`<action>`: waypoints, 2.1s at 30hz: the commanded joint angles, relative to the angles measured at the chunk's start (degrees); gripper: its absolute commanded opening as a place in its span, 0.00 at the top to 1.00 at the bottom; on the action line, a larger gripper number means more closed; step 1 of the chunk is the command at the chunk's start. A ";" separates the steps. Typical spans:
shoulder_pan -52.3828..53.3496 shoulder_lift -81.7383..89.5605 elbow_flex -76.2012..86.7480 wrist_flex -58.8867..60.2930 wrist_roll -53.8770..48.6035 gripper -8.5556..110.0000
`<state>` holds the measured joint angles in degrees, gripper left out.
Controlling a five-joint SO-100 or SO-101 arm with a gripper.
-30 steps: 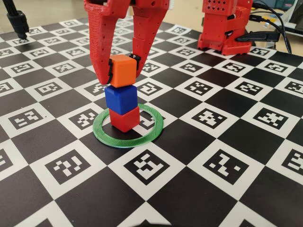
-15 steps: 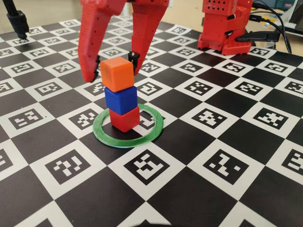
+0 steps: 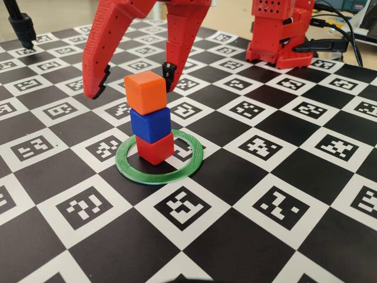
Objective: Grab the red cube then put it in the green circle then put the blue cube on top and finally the orange cube on top
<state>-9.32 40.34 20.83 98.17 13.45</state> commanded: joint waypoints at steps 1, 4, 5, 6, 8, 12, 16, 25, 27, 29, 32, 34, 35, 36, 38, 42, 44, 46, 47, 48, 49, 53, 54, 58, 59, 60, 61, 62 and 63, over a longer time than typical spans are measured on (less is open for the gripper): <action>-0.53 4.04 -4.83 1.32 -0.62 0.53; -0.18 6.24 -4.48 1.58 -1.05 0.53; -0.18 7.12 -4.13 1.58 -1.32 0.53; -0.09 8.00 -3.69 1.67 -1.58 0.53; 0.00 10.11 -2.20 1.93 -1.76 0.53; 0.26 15.64 3.34 0.97 -2.37 0.53; 0.70 21.36 8.44 0.79 -3.43 0.53; 2.99 36.65 23.91 -1.41 -6.77 0.53; 3.87 39.81 27.60 -2.20 -8.09 0.54; 4.92 43.15 31.82 -3.16 -9.49 0.55; 6.94 48.96 38.94 -5.10 -12.57 0.57; 8.35 53.09 43.51 -6.42 -15.47 0.61; 9.05 55.11 45.53 -7.03 -16.61 0.62; 9.76 56.78 47.20 -7.21 -17.75 0.64; 11.16 60.21 50.27 -7.56 -20.04 0.68; 13.89 68.29 59.15 -10.46 -25.31 0.75; 15.12 73.04 64.60 -13.01 -28.56 0.79; 15.91 77.52 69.96 -14.85 -31.99 0.82; 16.26 79.98 72.95 -15.82 -34.01 0.85; 16.52 82.18 75.94 -16.52 -36.12 0.88; 16.79 84.29 78.66 -17.14 -37.79 0.90; 18.19 92.64 89.65 -20.65 -45.35 0.97; 18.19 95.19 92.64 -21.80 -47.99 0.98; 18.72 102.04 101.16 -23.29 -56.34 0.98; 19.16 103.97 103.54 -24.52 -57.48 0.98; 19.51 106.17 106.44 -26.46 -59.59 0.98; 19.86 108.72 109.78 -29.00 -61.44 0.98; 20.21 111.62 113.29 -31.99 -63.11 0.98; 20.39 114.35 116.72 -34.72 -64.60 0.98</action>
<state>10.20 145.99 132.71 69.35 -46.23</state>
